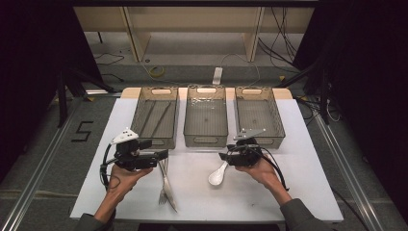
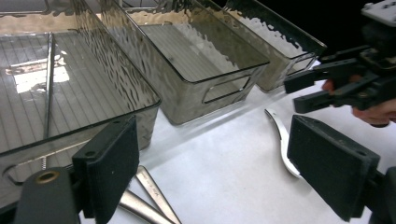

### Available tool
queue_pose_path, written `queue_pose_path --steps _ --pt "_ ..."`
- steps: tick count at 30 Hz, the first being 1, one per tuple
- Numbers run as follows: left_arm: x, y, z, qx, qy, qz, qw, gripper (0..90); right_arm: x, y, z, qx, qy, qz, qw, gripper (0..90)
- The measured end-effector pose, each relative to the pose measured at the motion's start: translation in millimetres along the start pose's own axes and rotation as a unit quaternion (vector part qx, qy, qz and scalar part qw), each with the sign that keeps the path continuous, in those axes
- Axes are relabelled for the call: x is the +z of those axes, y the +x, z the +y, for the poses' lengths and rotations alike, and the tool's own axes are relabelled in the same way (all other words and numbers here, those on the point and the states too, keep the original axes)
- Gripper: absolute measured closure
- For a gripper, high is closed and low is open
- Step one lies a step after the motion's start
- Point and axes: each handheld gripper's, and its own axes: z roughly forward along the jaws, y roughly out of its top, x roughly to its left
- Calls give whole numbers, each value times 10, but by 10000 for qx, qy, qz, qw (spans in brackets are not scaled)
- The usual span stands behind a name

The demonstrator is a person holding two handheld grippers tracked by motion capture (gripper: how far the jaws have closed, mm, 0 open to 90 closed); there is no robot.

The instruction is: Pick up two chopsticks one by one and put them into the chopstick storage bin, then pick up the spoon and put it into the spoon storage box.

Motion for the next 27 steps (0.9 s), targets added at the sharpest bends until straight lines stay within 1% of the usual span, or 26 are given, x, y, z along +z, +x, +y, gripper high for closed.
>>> queue_pose_path --steps 4,6,11,16,19,21,24,27 --pt "-40 -40 -45 60 -11 -35 10000 161 43 -42 0 35 33 -10 10000 594" --pt "-48 -56 -63 135 20 24 9999 161 62 -55 -3 59 68 -1 10000 620" --pt "-58 -95 -102 225 45 -13 9997 157 127 -70 -10 1 173 31 9998 655" --pt "-60 -126 -131 327 157 -12 9993 157 158 -100 -19 16 244 48 9997 722" --pt "-69 -134 -137 321 111 -26 9994 157 184 -122 -26 2 294 53 9996 781" --pt "-70 -132 -140 306 101 -44 9995 157 204 -126 -29 -50 348 50 9994 816" --pt "-59 -138 -142 303 103 -46 9995 157 253 -147 -37 -116 428 43 9990 859" --pt "-51 -147 -140 336 130 -73 9993 157 300 -168 -47 -100 534 26 9985 889"
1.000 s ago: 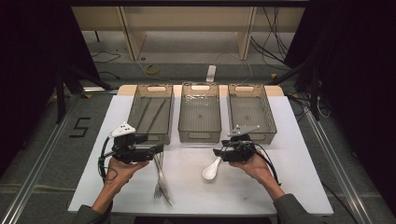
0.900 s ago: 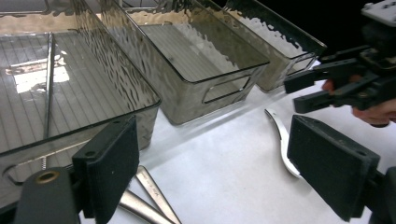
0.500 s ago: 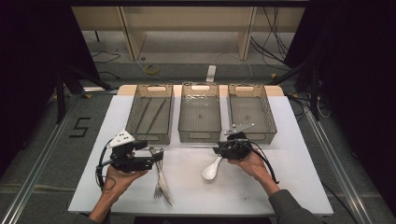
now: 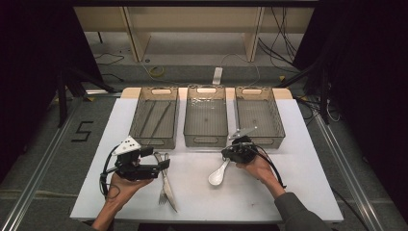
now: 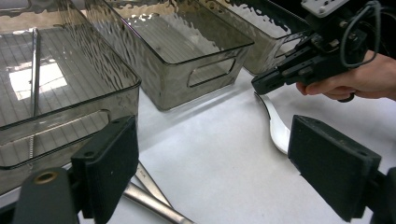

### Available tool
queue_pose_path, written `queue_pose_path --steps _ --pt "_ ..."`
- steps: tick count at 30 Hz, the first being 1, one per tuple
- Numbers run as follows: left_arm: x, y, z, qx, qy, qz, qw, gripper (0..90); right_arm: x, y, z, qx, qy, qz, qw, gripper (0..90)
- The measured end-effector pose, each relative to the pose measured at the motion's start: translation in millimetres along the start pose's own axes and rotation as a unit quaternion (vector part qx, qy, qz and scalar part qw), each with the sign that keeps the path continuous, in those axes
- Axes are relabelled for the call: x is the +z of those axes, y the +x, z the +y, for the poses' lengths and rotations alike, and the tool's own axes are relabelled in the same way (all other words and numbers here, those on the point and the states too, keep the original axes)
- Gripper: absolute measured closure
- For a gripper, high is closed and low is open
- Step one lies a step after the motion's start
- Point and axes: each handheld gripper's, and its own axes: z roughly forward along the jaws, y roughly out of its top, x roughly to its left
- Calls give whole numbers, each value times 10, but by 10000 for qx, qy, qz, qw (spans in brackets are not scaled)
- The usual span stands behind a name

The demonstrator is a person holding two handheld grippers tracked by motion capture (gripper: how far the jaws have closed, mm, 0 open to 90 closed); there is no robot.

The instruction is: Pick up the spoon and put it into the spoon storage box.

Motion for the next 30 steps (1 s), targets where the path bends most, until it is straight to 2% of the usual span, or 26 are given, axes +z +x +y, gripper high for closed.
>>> queue_pose_path --steps 4,8,17,24,30 --pt "2 -20 0 64 17 -16 10000 157 51 -21 -6 21 126 3 9999 900" --pt "0 -28 3 94 0 -8 10000 158 106 -4 -17 -71 294 -42 9995 900" --pt "-1 -35 2 124 -2 28 9999 158 104 -18 -5 -93 425 -34 9990 900" --pt "2 -36 1 139 -4 39 9999 158 -15 -26 -56 4 834 -59 9965 900" --pt "-2 -40 1 148 -3 27 9999 158 -207 67 -212 -4 1188 25 9929 900"
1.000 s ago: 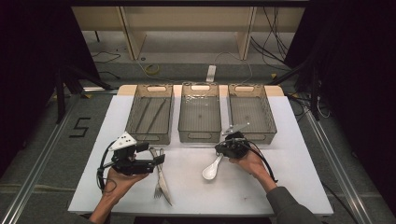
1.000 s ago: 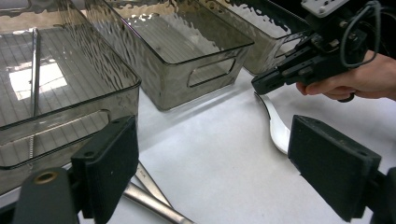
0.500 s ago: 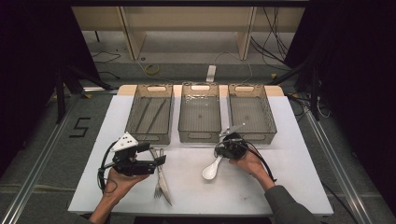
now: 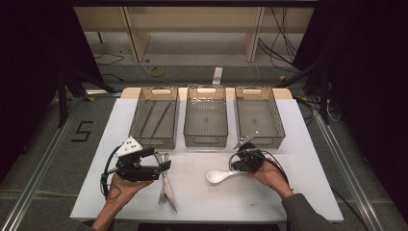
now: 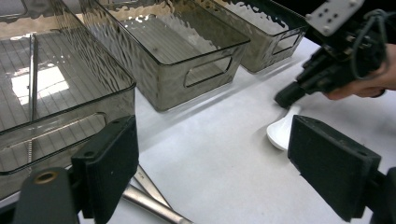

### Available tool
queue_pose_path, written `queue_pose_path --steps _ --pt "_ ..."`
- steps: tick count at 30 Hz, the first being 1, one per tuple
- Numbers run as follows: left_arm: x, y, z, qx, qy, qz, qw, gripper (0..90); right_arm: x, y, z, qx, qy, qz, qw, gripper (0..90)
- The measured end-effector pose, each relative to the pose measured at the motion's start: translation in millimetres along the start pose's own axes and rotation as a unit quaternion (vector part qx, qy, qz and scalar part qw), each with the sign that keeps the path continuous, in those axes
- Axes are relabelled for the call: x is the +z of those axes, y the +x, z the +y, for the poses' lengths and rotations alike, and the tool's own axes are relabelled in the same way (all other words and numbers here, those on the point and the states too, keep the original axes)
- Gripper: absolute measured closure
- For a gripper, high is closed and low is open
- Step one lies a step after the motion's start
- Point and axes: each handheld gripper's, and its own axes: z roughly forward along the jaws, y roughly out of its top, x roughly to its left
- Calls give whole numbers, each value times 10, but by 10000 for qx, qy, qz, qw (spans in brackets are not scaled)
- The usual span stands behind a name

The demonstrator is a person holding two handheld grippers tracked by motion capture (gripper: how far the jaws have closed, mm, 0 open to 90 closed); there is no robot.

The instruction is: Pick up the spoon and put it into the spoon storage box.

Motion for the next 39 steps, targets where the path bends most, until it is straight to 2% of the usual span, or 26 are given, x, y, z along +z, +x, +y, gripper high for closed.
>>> queue_pose_path --steps 6,15,19,21,23,25,28,39 --pt "0 -8 2 -7 -19 -13 10000 158 -119 108 -210 -77 128 93 9998 900" --pt "-3 -3 4 1 -43 -11 10000 158 -176 184 -258 -135 162 121 9997 897" --pt "-2 -7 4 5 -44 -17 10000 158 -267 189 -225 -141 -71 137 9998 691" --pt "-1 -6 4 8 -41 -12 10000 158 -296 223 -200 -222 -133 182 9995 552" --pt "-3 -6 4 14 -43 -3 10000 158 -290 265 -175 -305 -22 217 9993 438" --pt "-9 -4 7 12 -62 -3 10000 158 -268 300 -160 -349 10 229 9991 397" --pt "-16 1 6 6 -75 -2 10000 158 -242 325 -147 -438 133 249 9986 388" --pt "-31 -6 13 8 -200 -45 9998 155 -139 390 -121 -702 467 174 9963 474"
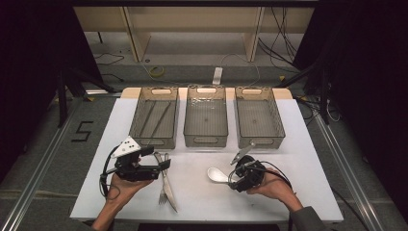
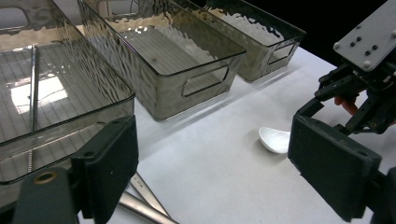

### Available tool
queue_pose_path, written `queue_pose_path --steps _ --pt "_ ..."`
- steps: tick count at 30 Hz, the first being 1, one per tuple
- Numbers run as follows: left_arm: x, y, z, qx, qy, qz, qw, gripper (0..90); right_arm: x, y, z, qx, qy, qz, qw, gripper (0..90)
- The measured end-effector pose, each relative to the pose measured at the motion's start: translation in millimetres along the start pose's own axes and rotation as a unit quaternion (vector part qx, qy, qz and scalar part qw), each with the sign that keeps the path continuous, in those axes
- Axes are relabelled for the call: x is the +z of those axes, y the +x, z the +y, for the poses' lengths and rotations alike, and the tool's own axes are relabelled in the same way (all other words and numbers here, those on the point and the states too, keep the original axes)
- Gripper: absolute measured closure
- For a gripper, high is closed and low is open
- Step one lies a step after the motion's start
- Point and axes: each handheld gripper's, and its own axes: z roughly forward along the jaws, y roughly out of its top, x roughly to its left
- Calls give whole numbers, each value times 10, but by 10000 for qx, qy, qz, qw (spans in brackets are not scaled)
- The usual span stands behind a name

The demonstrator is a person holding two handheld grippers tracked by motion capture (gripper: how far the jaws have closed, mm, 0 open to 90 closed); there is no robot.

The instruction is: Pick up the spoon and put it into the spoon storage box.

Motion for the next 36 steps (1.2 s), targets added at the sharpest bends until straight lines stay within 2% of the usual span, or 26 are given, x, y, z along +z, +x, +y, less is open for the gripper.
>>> queue_pose_path --steps 7,14,16,19,24,27,29,36 --pt "-3 0 1 10 -23 21 10000 154 46 39 36 -181 145 -44 9997 604" --pt "-2 -3 2 19 -20 17 10000 154 60 41 53 -215 234 -169 9994 697" --pt "0 -2 1 14 -16 19 10000 154 61 55 66 -227 285 -201 9991 715" --pt "-2 -5 3 22 -27 20 10000 154 66 76 80 -370 324 -237 9985 758" --pt "-8 -1 4 23 -38 32 10000 154 64 77 87 -416 363 -209 9983 768" --pt "-12 3 6 34 -53 46 10000 155 45 58 86 -305 247 -115 9992 771" --pt "-12 5 6 8 -69 54 10000 154 2 40 85 -314 163 -2 9994 772" --pt "-21 28 5 -51 -99 86 9999 155 -125 -9 90 -244 -162 -26 9996 773"
